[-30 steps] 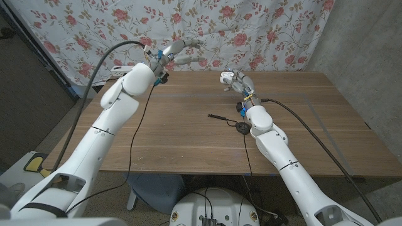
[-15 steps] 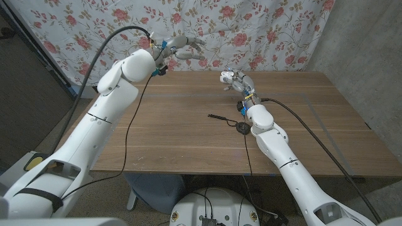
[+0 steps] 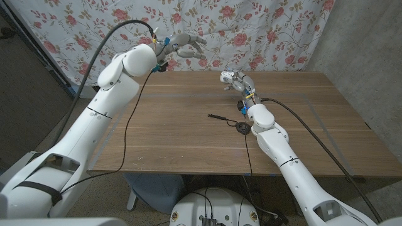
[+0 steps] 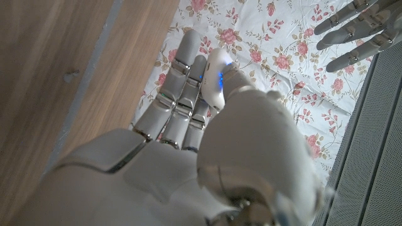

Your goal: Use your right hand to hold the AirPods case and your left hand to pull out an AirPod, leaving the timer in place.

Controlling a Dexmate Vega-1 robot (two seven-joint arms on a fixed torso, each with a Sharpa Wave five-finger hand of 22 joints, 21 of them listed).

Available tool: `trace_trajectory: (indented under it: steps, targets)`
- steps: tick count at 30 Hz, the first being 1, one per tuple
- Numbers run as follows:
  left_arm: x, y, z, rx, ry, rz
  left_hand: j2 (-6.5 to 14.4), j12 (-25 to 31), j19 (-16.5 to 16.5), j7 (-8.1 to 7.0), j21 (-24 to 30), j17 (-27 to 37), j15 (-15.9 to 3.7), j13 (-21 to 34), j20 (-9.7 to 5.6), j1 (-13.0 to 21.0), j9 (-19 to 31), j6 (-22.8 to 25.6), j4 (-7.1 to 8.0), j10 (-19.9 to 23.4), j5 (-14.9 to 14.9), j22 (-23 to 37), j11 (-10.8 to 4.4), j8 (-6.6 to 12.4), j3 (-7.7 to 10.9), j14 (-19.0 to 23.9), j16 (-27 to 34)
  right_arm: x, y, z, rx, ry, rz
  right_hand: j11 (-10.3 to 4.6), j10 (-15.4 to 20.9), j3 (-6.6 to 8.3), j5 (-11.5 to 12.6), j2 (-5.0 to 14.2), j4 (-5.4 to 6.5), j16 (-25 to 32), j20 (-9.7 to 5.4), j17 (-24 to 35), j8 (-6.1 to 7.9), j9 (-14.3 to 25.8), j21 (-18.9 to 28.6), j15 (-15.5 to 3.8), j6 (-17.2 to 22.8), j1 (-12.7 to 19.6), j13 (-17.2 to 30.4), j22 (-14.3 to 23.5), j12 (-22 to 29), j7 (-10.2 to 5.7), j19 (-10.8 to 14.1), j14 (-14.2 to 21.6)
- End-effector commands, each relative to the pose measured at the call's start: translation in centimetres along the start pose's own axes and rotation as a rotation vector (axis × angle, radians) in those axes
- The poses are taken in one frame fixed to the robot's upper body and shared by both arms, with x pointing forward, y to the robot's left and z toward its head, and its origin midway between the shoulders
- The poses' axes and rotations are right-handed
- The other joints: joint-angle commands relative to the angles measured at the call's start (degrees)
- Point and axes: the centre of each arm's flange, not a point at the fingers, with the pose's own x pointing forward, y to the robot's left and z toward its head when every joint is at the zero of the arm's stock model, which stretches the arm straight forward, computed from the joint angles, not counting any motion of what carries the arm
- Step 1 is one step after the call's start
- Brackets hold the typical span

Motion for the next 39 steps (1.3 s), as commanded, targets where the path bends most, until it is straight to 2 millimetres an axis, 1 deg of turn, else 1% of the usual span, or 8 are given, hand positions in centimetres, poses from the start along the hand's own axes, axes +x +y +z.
trace_trajectory:
  steps: [1, 14, 17, 21, 22, 27, 34, 39]
  targets:
    - [0.4, 0.3, 0.5, 0.048, 0.019, -0.030, 0.5, 0.7, 0.7, 0.07, 0.5, -0.1, -0.57, 0.6, 0.05, 0.7, 0.0, -0.6, -0.25, 1.2, 0.5, 0.1, -0.37, 0.23, 0.82, 1.5, 0.4, 0.1, 0.0, -0.2, 0.021, 0.012, 0.018, -7.83, 8.4, -0.02, 0.2, 0.05, 0.07, -0.2, -5.91, 0.2, 0.63, 0.2, 0.6, -9.83, 1.1, 0.6, 1.6, 0.2, 0.3, 0.21, -0.8, 2.8]
    - [0.8, 0.4, 0.9, 0.062, 0.025, -0.070, 0.4, 1.2, 1.0, -0.18, 0.5, -0.1, -0.93, 1.1, -0.11, 1.2, 0.0, -2.0, -0.54, 2.7, 0.6, 0.1, -0.54, -0.12, 1.29, 2.5, 0.2, 0.2, -0.3, -0.2, 0.020, 0.009, 0.033, -7.82, 8.5, -0.08, 0.3, 0.09, 0.08, -0.3, -5.91, 0.3, 0.41, 0.2, 1.2, -9.84, 1.1, 0.7, 1.7, 0.1, 0.2, 0.38, -1.1, 2.8]
    - [0.9, 0.5, 1.1, 0.092, 0.024, -0.072, 0.2, 1.1, 1.5, -0.18, 0.5, -0.1, -1.81, 1.6, -0.28, 1.2, 0.0, -3.8, -0.43, 2.9, 0.6, 0.1, -0.40, -0.48, 1.55, 4.0, 0.4, 0.2, -0.3, -0.1, 0.020, 0.008, 0.036, -7.90, 8.5, -0.12, 0.3, 0.04, 0.06, -0.3, -5.91, 0.3, 0.33, 0.2, 1.4, -9.85, 1.1, 0.7, 1.8, 0.1, 0.3, 0.44, -1.2, 2.8]
    - [0.9, 0.6, 1.6, 0.106, 0.004, -0.100, -0.2, 0.7, 1.2, -0.27, 0.3, -0.1, -1.45, 2.0, -0.29, 1.1, 0.0, -6.3, -0.44, 2.4, 0.6, 0.1, -0.47, -0.87, 1.68, 3.2, -0.3, 0.2, -0.3, 0.0, 0.014, -0.001, 0.039, -7.92, 8.5, -0.17, 0.3, 0.01, 0.05, -0.4, -5.92, 0.4, -0.17, 0.2, 1.8, -9.86, 0.1, 0.8, 2.0, 0.0, 0.3, 0.51, -1.3, 2.9]
    - [1.0, 0.6, 1.8, 0.135, 0.001, -0.110, -0.2, 0.3, 1.2, -0.18, 0.3, 0.0, -1.08, 2.2, -0.21, 1.0, 0.0, -7.7, -0.30, 1.8, 0.6, 0.1, -0.34, -0.99, 1.78, 2.9, -0.6, 0.3, -0.3, 0.1, 0.012, -0.004, 0.041, -7.87, 8.4, -0.17, 0.3, 0.03, 0.06, -0.4, -5.92, 0.4, -0.18, 0.2, 1.9, -9.86, 0.1, 0.8, 2.1, 0.0, 0.3, 0.51, -1.3, 3.0]
    - [1.2, 1.2, 2.2, 0.157, -0.025, -0.144, -0.7, -0.4, 0.7, -0.06, 0.0, -0.1, -0.80, 2.6, -0.02, 1.0, 0.0, -9.9, -0.39, 0.6, 0.5, 0.1, -0.35, -0.96, 1.84, 1.9, -1.2, 0.3, -0.2, 0.4, 0.002, -0.010, 0.056, -7.93, 8.4, -0.21, 0.3, 0.01, 0.05, -0.4, -5.93, 0.5, -0.27, 0.2, 2.2, -9.84, 0.1, 0.8, 2.3, 0.0, 0.3, 0.51, -1.5, 3.0]
    - [1.4, 1.5, 2.6, 0.184, -0.031, -0.166, -0.8, -0.6, 0.5, -0.04, -0.1, -0.1, -0.73, 2.8, 0.00, 1.2, 0.0, -11.3, -0.46, 0.6, 0.5, 0.1, -0.42, -0.97, 1.98, 1.7, -1.5, 0.2, -0.1, 0.6, -0.012, -0.016, 0.076, -7.80, 8.5, -0.23, 0.4, 0.04, 0.07, -0.5, -5.92, 0.5, -0.30, 0.2, 2.5, -9.83, 0.2, 0.8, 2.4, 0.0, 0.3, 0.49, -1.6, 3.0]
    - [1.9, 1.8, 2.8, 0.194, -0.037, -0.203, -0.9, -0.7, 0.5, 0.43, -0.1, -0.1, -0.66, 2.9, 0.04, 1.4, 0.0, -13.0, -0.51, 0.7, 0.5, 0.1, -0.26, -1.08, 2.21, 1.6, -1.6, 0.1, 0.0, 0.7, -0.014, -0.019, 0.090, -7.71, 8.5, -0.26, 0.4, 0.05, 0.09, -0.5, -5.90, 0.6, -0.34, 0.2, 2.8, -9.82, 0.2, 0.8, 2.5, 0.0, 0.3, 0.44, -1.7, 3.0]
